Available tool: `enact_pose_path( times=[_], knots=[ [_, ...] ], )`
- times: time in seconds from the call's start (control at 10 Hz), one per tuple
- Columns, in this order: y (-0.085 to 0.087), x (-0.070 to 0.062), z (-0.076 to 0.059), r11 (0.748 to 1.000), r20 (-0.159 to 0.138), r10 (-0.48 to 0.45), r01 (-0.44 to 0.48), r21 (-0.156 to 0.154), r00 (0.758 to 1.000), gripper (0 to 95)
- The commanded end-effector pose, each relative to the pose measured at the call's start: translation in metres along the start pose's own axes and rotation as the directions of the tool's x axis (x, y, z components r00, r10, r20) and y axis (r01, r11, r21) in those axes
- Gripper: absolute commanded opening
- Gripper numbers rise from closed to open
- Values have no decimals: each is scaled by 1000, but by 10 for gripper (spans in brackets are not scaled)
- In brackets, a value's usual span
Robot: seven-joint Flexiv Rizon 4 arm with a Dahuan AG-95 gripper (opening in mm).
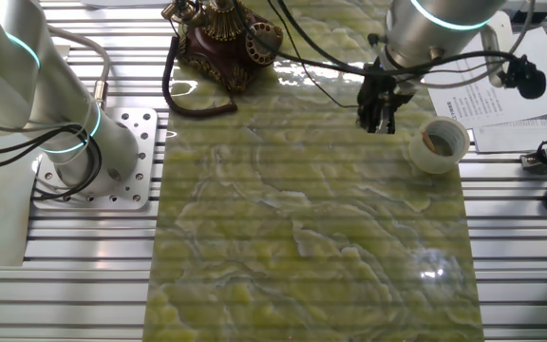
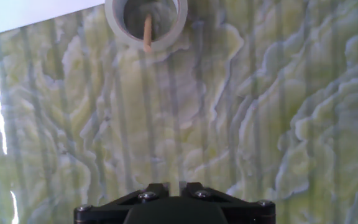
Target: Dial a number on an old rotary phone
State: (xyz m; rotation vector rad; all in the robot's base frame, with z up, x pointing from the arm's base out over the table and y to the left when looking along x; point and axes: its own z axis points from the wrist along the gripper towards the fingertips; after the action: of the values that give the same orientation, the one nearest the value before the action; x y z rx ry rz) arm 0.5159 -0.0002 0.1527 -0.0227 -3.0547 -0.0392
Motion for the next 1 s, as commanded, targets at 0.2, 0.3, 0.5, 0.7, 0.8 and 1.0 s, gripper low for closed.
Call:
enact_pose_path(
  times=[0.2,0.3,0.5,0.7,0.8,1.0],
  knots=[
    [4,-17,4,1000,29,-6,6,7,1000,0],
    [6,-26,4,1000,28,-5,4,13,1000,0],
    [5,-36,3,1000,26,-20,19,22,999,0],
    [2,-40,4,999,29,-38,37,23,999,0],
    [2,-42,2,999,30,-33,33,26,999,0],
    [3,-46,2,998,39,-57,55,39,998,0]
  ],
)
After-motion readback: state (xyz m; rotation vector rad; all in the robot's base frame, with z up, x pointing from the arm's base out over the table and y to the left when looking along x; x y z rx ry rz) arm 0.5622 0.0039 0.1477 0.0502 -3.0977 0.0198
